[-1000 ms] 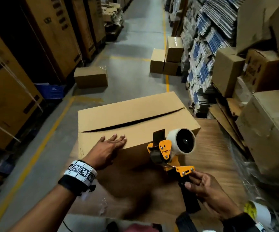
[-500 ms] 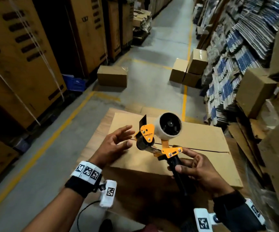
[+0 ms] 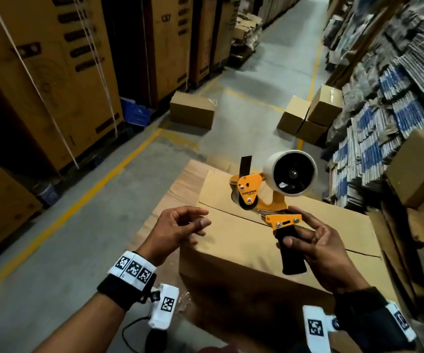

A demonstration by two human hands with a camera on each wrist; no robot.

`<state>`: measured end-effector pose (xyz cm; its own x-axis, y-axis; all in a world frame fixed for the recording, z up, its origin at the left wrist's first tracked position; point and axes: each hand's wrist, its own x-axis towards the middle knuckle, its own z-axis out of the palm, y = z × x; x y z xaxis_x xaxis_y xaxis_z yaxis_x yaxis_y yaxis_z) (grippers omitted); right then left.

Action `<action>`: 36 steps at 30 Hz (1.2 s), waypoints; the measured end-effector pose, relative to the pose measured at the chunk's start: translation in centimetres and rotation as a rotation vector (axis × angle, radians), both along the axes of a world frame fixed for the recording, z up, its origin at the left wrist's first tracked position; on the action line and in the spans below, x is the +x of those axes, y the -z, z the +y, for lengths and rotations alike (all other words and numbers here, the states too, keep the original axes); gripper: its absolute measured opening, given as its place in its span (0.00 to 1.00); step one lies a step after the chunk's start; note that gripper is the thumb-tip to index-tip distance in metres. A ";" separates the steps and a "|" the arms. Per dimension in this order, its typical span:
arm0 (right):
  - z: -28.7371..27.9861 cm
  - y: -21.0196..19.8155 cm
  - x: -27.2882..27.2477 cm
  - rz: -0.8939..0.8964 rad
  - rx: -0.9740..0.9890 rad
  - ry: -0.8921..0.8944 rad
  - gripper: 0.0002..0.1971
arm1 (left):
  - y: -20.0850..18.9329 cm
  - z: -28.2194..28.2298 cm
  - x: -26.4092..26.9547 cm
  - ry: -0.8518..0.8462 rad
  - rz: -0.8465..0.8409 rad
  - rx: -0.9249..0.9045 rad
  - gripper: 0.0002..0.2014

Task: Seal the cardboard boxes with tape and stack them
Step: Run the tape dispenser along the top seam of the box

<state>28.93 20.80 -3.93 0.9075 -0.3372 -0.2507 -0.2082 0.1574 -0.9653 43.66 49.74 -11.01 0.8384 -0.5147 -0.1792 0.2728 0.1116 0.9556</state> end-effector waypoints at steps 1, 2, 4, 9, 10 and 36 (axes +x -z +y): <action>0.1 -0.1 0.5 -0.002 -0.008 -0.006 0.43 | -0.5 -0.1 0.1 -0.013 0.049 -0.038 0.21; 0.3 -0.1 1.0 -0.001 -0.015 -0.014 0.42 | -1.2 -0.4 0.2 -0.022 0.099 -0.065 0.23; 0.7 -0.3 2.0 0.006 -0.020 -0.036 0.41 | -2.5 -1.2 0.6 -0.032 0.155 -0.103 0.28; 2.0 -0.6 3.9 0.028 0.010 -0.076 0.45 | -3.8 -2.7 2.2 -0.066 0.102 -0.197 0.44; 2.3 -0.6 4.2 0.034 0.024 -0.074 0.47 | -3.9 -2.8 2.4 -0.062 0.109 -0.207 0.42; 3.1 0.2 6.1 0.033 0.044 -0.022 0.45 | -2.6 -0.9 4.2 0.108 0.145 -0.260 0.09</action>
<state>34.99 23.93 -4.09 0.9055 -0.3049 -0.2950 -0.2441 0.1943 -0.9501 47.86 48.89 -8.42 0.7520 -0.6433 -0.1439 0.4277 0.3100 0.8491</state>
